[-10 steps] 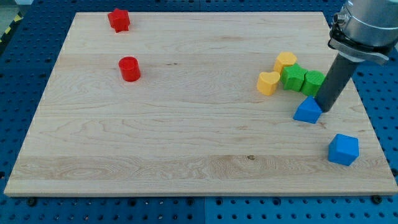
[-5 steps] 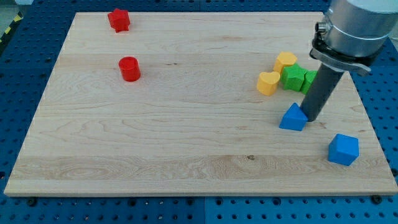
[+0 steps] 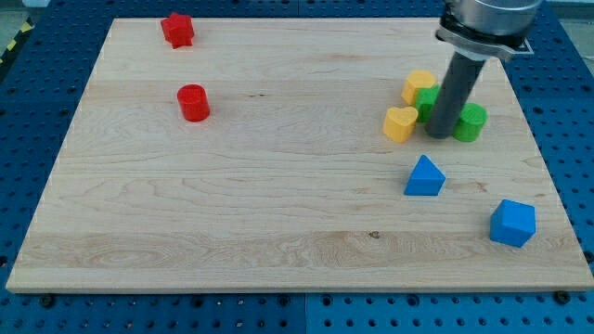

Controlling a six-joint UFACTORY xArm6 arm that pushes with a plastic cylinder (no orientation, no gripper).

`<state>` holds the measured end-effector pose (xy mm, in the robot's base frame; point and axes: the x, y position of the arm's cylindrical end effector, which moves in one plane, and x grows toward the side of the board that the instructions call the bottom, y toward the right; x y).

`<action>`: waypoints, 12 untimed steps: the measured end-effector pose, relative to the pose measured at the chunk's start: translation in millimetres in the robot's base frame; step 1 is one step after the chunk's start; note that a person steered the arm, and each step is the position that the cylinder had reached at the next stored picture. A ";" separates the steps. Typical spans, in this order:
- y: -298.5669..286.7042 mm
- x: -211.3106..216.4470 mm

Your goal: Place the yellow heart and triangle diagonal to each other

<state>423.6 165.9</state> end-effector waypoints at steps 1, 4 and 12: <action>-19.2 -6.6; -71.1 -45.1; -106.0 -19.5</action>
<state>404.1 59.8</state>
